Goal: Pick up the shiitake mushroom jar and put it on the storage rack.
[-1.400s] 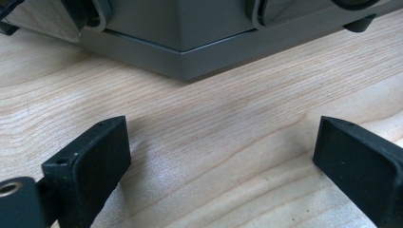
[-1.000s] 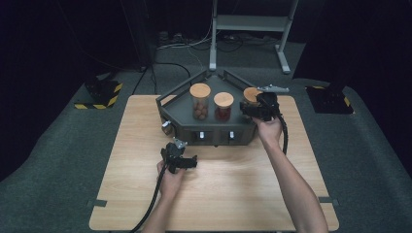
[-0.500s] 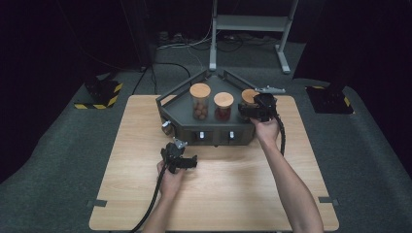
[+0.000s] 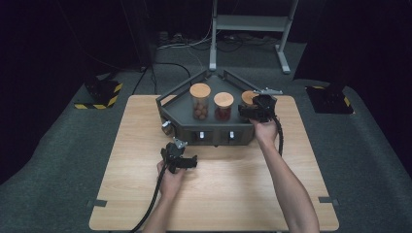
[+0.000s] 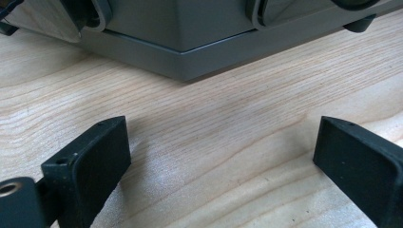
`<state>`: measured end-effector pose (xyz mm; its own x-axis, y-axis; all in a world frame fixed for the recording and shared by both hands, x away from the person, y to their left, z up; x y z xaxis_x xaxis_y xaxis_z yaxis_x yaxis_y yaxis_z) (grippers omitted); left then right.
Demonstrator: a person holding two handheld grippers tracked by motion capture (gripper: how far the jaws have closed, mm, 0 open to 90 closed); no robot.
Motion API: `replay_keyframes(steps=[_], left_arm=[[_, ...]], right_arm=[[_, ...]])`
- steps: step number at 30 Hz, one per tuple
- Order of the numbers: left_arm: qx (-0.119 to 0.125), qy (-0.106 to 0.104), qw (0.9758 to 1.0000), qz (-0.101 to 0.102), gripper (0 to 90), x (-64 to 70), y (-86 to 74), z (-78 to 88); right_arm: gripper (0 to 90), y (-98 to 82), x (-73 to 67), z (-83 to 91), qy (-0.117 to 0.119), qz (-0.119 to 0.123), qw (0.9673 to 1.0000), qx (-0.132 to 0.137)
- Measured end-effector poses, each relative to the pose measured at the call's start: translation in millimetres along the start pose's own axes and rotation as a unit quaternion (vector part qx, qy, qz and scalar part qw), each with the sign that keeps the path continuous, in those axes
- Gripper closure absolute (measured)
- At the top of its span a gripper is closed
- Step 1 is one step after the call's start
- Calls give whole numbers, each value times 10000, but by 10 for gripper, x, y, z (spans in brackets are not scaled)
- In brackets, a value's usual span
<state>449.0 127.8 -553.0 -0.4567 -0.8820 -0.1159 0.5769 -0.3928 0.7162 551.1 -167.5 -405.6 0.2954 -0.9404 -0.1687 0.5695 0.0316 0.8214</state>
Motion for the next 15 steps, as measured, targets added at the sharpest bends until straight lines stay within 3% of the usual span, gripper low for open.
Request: replay_keyframes(steps=[15], left_arm=[[-1, 2, 10000, -2, 50, 0, 0, 0]], right_arm=[[251, -34, -21, -8, -26, 221, 9998, 13]])
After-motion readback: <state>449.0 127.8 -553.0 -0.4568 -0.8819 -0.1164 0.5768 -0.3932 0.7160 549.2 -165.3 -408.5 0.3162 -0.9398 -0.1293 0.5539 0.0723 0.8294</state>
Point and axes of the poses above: each handheld gripper's, and its own axes: z roughly backward along the jaws, y roughly out of its top, x roughly to its right, the point moved 1 cm from there along -z, roughly forward along the jaws, and after that the axes turned 9 degrees about -z, right-handed, at the moved point
